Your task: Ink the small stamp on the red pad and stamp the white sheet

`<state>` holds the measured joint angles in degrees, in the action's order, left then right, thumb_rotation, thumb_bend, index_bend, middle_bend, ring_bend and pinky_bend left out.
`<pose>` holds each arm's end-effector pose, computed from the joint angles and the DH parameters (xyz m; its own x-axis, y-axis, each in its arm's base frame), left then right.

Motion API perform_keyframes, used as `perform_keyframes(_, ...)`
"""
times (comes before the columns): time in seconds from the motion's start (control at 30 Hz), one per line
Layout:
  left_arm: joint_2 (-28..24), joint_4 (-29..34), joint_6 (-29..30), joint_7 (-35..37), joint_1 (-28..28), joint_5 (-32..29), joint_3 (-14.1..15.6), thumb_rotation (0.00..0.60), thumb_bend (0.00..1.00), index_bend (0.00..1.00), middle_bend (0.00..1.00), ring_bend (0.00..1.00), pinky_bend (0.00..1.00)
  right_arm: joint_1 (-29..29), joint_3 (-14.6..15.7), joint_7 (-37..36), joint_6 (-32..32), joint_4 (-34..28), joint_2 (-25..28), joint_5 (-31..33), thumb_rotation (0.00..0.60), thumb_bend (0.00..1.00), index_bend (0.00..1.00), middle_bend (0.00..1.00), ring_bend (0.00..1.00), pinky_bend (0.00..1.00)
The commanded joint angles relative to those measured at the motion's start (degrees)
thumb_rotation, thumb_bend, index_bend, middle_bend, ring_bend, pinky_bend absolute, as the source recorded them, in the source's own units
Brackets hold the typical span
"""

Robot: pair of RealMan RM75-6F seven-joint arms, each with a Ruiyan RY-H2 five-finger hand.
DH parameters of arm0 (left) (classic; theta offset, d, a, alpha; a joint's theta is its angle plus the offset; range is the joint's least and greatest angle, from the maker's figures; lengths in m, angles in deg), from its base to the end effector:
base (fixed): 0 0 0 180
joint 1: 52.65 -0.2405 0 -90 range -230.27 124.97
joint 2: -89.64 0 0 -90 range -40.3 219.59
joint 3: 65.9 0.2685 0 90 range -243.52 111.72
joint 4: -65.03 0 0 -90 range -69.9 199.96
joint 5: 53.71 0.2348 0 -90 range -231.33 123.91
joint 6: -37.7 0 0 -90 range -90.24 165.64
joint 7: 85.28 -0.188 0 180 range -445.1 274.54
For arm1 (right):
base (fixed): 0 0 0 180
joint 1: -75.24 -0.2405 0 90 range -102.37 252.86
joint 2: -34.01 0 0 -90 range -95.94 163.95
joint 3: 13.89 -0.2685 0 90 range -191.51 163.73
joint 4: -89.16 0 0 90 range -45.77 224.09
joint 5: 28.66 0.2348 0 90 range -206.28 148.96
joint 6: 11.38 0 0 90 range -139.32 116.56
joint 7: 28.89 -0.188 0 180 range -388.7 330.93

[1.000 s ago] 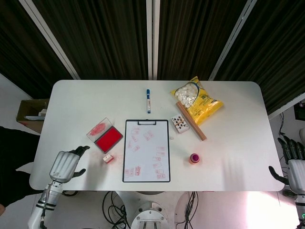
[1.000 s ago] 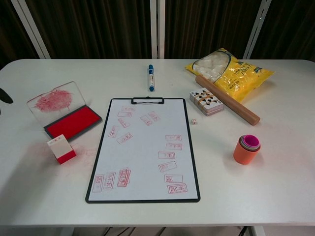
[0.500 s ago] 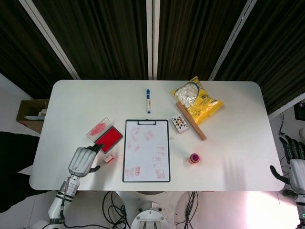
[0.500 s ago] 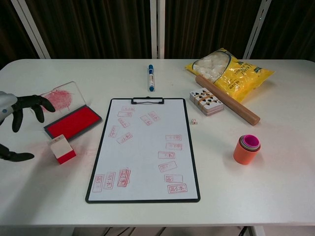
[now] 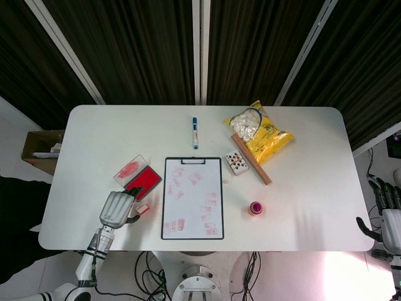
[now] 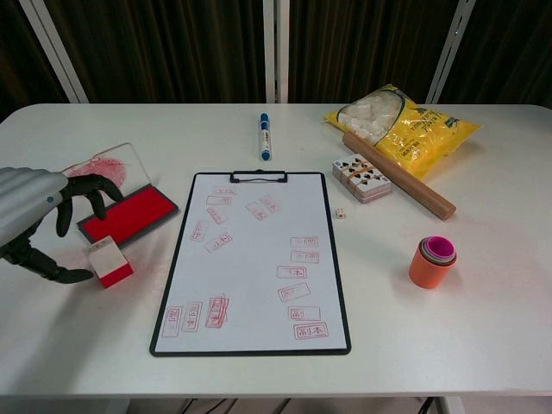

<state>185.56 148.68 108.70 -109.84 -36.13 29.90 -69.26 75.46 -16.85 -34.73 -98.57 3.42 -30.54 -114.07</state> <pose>-0.2232 0.2680 -0.0722 0.4519 0.1709 0.8756 0.8770 -0.2647 -0.4010 -0.3729 -0.1980 0.1604 0.4013 0.0096 0.9159 -0.9128 0.0865 0.3991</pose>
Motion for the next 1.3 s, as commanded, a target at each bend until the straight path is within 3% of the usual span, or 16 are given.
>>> perform_keyframes(0.03,0.5,-0.1,-0.2,0.5,0.3,-0.6,-0.2,0.6,0.05,0.25,0.36,0.55,0.73,0.0,0.0,0.0,0.1,0.0,0.0,0.0,0.6,0.19,0.0,0.0,0.0,0.0)
perform_keyframes(1.3,2.3,-3.6,-1.8,1.4,3.1,-5.1,-0.5,0.6,0.15,0.24,0.37,0.54,0.73,-0.5,0.2,0.7,1.5,-0.3,0.1,0.0,0.6,0.19,0.0,0.0,0.0,0.0)
